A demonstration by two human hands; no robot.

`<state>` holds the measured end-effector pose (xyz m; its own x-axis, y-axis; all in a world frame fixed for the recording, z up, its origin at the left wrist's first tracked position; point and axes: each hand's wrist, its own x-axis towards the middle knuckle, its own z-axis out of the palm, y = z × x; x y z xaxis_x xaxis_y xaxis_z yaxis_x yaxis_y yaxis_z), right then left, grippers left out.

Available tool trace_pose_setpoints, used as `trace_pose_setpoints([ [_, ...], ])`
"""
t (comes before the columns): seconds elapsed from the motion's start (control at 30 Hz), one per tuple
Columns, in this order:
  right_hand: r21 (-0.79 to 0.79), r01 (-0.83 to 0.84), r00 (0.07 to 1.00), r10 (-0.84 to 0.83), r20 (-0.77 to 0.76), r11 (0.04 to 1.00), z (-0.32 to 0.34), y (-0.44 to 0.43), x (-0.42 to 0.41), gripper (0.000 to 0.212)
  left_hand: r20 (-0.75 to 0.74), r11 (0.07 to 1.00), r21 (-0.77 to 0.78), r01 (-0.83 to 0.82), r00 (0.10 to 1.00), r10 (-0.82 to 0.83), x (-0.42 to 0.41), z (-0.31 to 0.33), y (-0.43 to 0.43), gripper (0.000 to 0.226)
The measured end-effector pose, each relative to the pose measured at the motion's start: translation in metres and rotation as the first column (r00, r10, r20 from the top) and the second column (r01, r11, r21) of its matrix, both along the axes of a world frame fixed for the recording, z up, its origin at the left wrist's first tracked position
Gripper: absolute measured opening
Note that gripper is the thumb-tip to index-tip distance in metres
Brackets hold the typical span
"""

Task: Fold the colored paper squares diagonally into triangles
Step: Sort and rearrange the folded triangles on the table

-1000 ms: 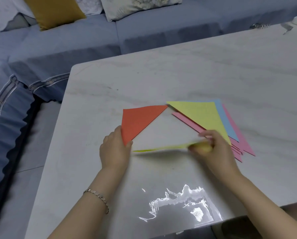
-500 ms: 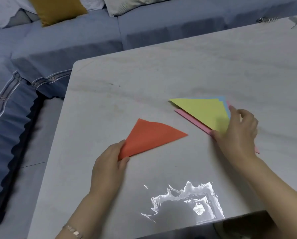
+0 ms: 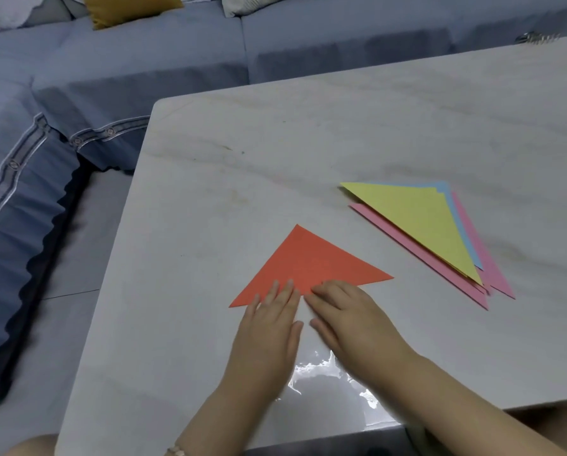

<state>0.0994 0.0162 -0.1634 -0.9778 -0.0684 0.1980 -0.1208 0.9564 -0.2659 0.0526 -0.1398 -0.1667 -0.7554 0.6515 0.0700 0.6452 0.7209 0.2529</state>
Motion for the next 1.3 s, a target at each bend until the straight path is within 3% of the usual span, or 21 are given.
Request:
trace_pose_setpoints([
  [0.47, 0.106, 0.101, 0.994, -0.098, -0.041, 0.989, 0.005, 0.02, 0.002, 0.016, -0.041, 0.997, -0.011, -0.07, 0.997, 0.07, 0.003, -0.002, 0.007, 0.061],
  [0.73, 0.141, 0.184, 0.983, -0.18, -0.044, 0.973, 0.007, 0.061, 0.022, 0.038, -0.035, 0.997, -0.028, -0.073, 0.997, 0.072, 0.003, 0.002, 0.007, 0.056],
  [0.97, 0.09, 0.26, 0.965, -0.258, -0.041, 0.961, 0.009, 0.078, 0.027, 0.042, -0.058, 0.99, -0.076, -0.122, 0.991, 0.118, 0.006, 0.009, 0.018, 0.05],
  [1.03, 0.098, 0.268, 0.963, -0.264, -0.049, 0.959, 0.008, 0.076, 0.025, 0.039, -0.037, 0.992, -0.098, -0.079, 0.996, 0.076, 0.009, 0.011, 0.032, 0.06],
  [1.17, 0.106, 0.289, 0.957, -0.282, -0.074, 0.952, 0.008, 0.073, 0.024, 0.04, -0.102, 0.997, -0.02, 0.077, 0.992, -0.079, 0.017, 0.009, 0.067, 0.044],
  [1.3, 0.109, 0.304, 0.952, -0.297, -0.078, 0.946, 0.007, 0.069, 0.025, 0.04, -0.127, 0.996, -0.008, 0.093, 0.988, -0.093, 0.013, 0.011, 0.069, 0.041],
])
